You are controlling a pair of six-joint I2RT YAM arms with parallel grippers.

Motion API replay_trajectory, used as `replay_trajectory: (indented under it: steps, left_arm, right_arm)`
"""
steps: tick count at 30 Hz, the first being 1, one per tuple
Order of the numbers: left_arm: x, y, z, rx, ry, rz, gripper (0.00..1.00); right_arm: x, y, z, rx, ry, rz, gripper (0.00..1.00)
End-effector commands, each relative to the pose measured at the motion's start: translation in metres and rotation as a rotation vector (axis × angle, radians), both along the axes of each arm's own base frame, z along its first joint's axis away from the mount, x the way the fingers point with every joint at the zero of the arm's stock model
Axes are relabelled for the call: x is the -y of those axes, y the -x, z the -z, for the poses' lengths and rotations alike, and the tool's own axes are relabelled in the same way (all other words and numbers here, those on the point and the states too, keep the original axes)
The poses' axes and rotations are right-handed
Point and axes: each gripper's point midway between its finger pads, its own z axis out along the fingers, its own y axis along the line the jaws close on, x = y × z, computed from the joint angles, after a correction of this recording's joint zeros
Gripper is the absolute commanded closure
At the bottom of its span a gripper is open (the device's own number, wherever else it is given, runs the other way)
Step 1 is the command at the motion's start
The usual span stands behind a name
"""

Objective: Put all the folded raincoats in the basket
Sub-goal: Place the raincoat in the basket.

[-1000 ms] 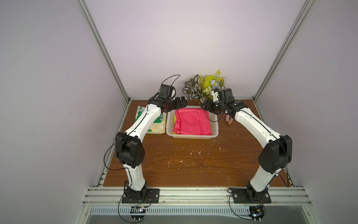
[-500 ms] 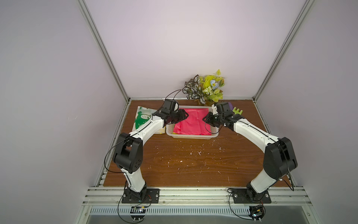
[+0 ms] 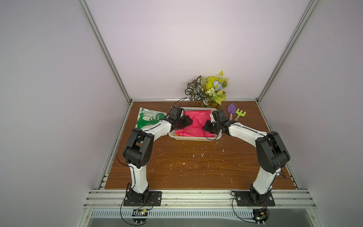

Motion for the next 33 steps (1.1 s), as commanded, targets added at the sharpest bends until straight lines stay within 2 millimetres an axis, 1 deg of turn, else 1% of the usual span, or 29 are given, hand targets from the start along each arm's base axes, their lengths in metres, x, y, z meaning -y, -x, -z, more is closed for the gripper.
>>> replay_trajectory:
  steps: [1, 3, 5, 6, 9, 10, 11, 14, 16, 18, 19, 22, 24, 26, 29, 31, 33]
  left_arm:
    - [-0.005, 0.003, 0.004, 0.010, -0.065, 0.012, 0.39]
    - [-0.006, 0.004, 0.006, 0.011, -0.088, 0.023, 0.36]
    - [-0.004, 0.001, -0.005, 0.026, -0.100, 0.043, 0.29]
    - [-0.002, -0.002, -0.014, 0.043, -0.100, 0.058, 0.24]
    - [0.003, -0.008, -0.060, 0.140, -0.120, 0.108, 0.08]
    - [0.003, -0.013, -0.088, 0.201, -0.125, 0.113, 0.04]
    - [0.000, -0.013, -0.106, 0.241, -0.139, 0.112, 0.00]
    - [-0.016, -0.008, -0.154, 0.357, -0.189, 0.093, 0.00]
    - [-0.032, -0.002, -0.175, 0.411, -0.217, 0.054, 0.00]
    - [-0.054, 0.005, -0.187, 0.440, -0.236, -0.004, 0.00]
    - [-0.069, 0.012, -0.182, 0.433, -0.249, -0.031, 0.00]
    - [-0.118, 0.028, -0.186, 0.465, -0.285, -0.157, 0.00]
    - [-0.153, 0.037, -0.179, 0.464, -0.334, -0.267, 0.00]
    - [-0.187, 0.044, -0.168, 0.448, -0.363, -0.378, 0.00]
    - [-0.219, 0.040, -0.139, 0.368, -0.355, -0.484, 0.00]
    - [-0.230, 0.031, -0.123, 0.321, -0.362, -0.519, 0.00]
    - [-0.236, 0.018, -0.109, 0.287, -0.380, -0.534, 0.00]
  right_arm:
    - [-0.001, -0.008, -0.011, 0.057, 0.002, -0.013, 0.78]
    - [-0.004, -0.010, -0.015, 0.064, -0.006, -0.024, 0.77]
    - [-0.009, -0.013, -0.027, 0.092, -0.024, -0.043, 0.74]
    - [-0.011, -0.015, -0.035, 0.111, -0.034, -0.050, 0.71]
    - [-0.014, -0.021, -0.064, 0.171, -0.051, -0.056, 0.60]
    - [-0.013, -0.023, -0.073, 0.186, -0.053, -0.053, 0.53]
    - [-0.013, -0.023, -0.083, 0.200, -0.056, -0.051, 0.49]
    - [-0.017, -0.021, -0.111, 0.243, -0.094, -0.068, 0.43]
    - [-0.021, -0.015, -0.128, 0.274, -0.135, -0.084, 0.42]
    - [-0.025, -0.006, -0.146, 0.320, -0.174, -0.101, 0.41]
    - [-0.028, 0.001, -0.156, 0.348, -0.190, -0.112, 0.40]
    - [-0.041, 0.022, -0.178, 0.425, -0.208, -0.161, 0.38]
    - [-0.050, 0.037, -0.188, 0.465, -0.204, -0.189, 0.37]
    - [-0.062, 0.053, -0.192, 0.492, -0.196, -0.222, 0.36]
    - [-0.076, 0.071, -0.189, 0.488, -0.186, -0.251, 0.36]
    - [-0.083, 0.081, -0.186, 0.470, -0.188, -0.258, 0.36]
    - [-0.089, 0.091, -0.183, 0.463, -0.190, -0.264, 0.36]
